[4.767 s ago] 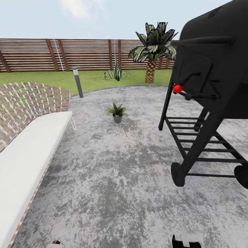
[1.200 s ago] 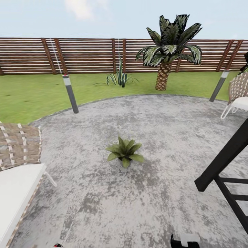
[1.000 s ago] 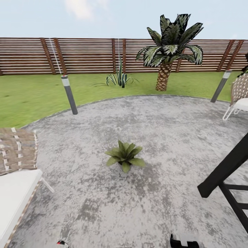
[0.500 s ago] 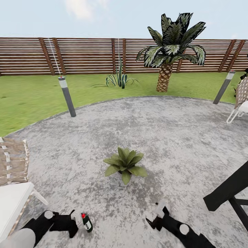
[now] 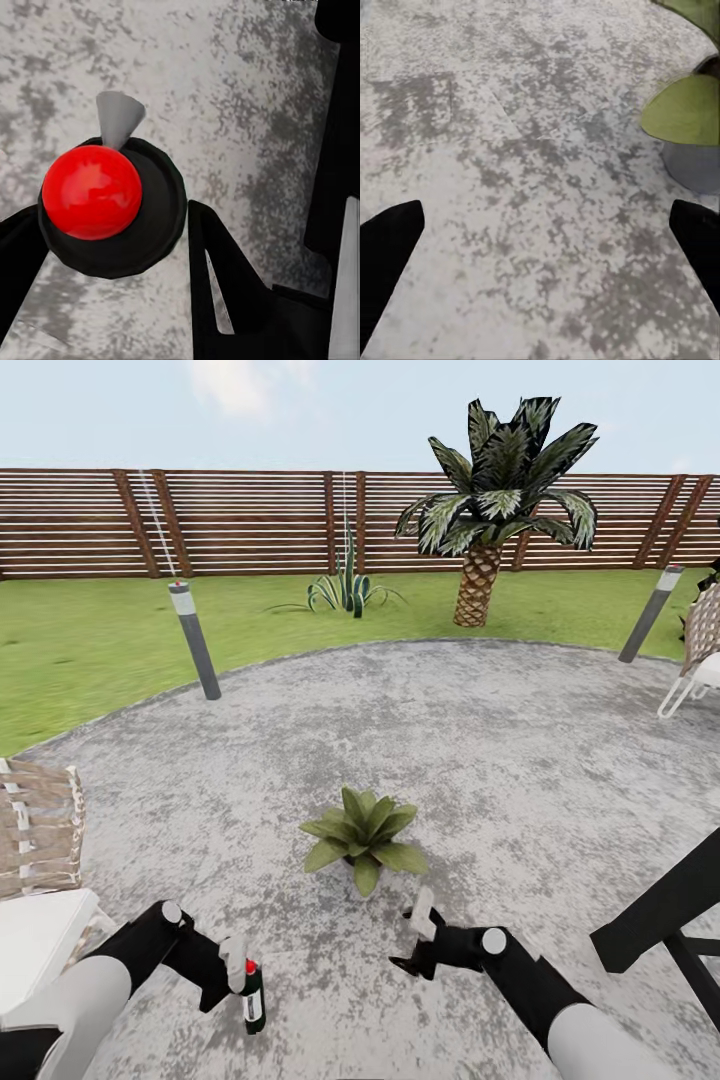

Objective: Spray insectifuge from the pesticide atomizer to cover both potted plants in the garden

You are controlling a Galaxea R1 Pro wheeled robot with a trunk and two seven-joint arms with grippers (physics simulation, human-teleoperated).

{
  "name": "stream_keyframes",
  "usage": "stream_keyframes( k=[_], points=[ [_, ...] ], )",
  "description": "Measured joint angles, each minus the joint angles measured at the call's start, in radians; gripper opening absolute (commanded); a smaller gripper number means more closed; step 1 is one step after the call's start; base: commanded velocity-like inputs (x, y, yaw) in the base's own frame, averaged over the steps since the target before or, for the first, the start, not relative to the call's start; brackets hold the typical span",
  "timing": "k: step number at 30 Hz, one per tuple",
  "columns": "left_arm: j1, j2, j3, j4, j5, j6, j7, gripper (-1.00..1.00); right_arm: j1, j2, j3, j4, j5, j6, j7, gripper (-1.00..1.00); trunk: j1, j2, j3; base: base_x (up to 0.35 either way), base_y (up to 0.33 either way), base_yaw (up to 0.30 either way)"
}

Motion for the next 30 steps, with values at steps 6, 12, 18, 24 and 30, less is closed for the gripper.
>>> stream_keyframes(
  k=[6,12,18,24,30],
  points=[
    [0.0,-0.04,-0.002,-0.019,-0.003,-0.002,-0.005,-1.0,0.0,0.035,0.004,-0.023,0.005,0.0,0.079,-1.0,0.0,0.0,0.0,0.0,0.0,0.0],
    [0.0,-0.111,-0.002,-0.019,-0.09,0.0,-0.001,-1.0,0.0,0.083,0.008,-0.023,0.011,-0.001,0.133,-1.0,0.0,0.0,0.0,0.0,0.0,0.0],
    [0.0,-0.135,-0.001,-0.019,-0.111,0.0,0.01,-1.0,0.0,0.114,0.01,-0.023,0.01,-0.001,0.16,-1.0,0.0,0.0,0.0,0.0,0.0,0.0],
    [0.0,-0.151,0.001,-0.021,-0.106,-0.005,0.063,-1.0,0.0,0.135,0.01,-0.023,0.01,-0.002,0.169,-1.0,0.0,0.0,0.0,0.0,0.0,0.0],
    [0.001,-0.179,0.004,-0.021,-0.095,-0.011,0.066,-1.0,0.0,0.136,0.01,-0.023,0.01,-0.003,0.17,-1.0,0.0,0.0,0.0,0.0,0.0,0.0]
  ],
)
